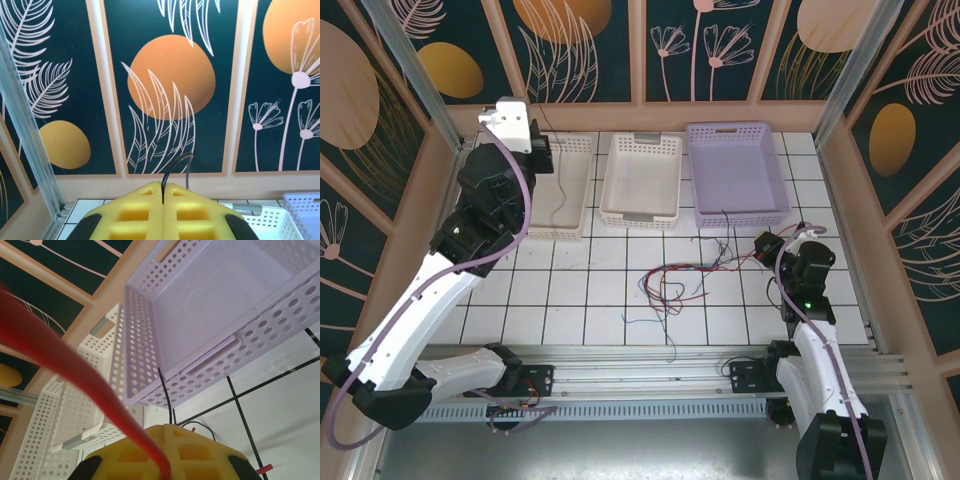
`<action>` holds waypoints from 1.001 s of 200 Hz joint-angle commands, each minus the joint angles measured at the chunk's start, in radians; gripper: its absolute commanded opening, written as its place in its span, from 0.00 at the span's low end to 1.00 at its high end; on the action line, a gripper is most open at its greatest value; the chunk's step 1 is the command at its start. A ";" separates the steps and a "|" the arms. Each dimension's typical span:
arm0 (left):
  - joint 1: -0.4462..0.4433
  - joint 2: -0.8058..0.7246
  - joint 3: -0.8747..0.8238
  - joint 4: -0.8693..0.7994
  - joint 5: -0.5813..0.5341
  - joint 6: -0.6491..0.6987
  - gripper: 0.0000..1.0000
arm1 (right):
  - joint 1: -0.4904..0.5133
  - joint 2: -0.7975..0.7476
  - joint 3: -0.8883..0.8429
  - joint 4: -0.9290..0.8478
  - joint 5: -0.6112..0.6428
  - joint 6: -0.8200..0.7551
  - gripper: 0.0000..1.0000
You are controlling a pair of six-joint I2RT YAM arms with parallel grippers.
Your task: Untangle the cables
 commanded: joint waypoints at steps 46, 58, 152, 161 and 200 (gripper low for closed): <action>0.163 0.064 -0.107 0.105 0.151 -0.113 0.00 | 0.025 -0.012 -0.012 0.044 -0.027 -0.026 0.00; 0.177 0.078 -0.103 0.108 0.164 -0.119 0.00 | 0.028 -0.012 -0.010 0.044 -0.025 -0.027 0.00; 0.185 0.093 0.167 0.021 0.197 -0.107 0.00 | 0.034 0.005 -0.011 0.062 -0.019 -0.025 0.00; 0.184 0.095 0.181 0.017 0.186 -0.093 0.00 | 0.037 0.008 -0.010 0.064 -0.019 -0.026 0.00; 0.186 0.116 0.191 0.033 0.150 -0.044 0.00 | 0.050 0.022 -0.009 0.073 -0.014 -0.025 0.00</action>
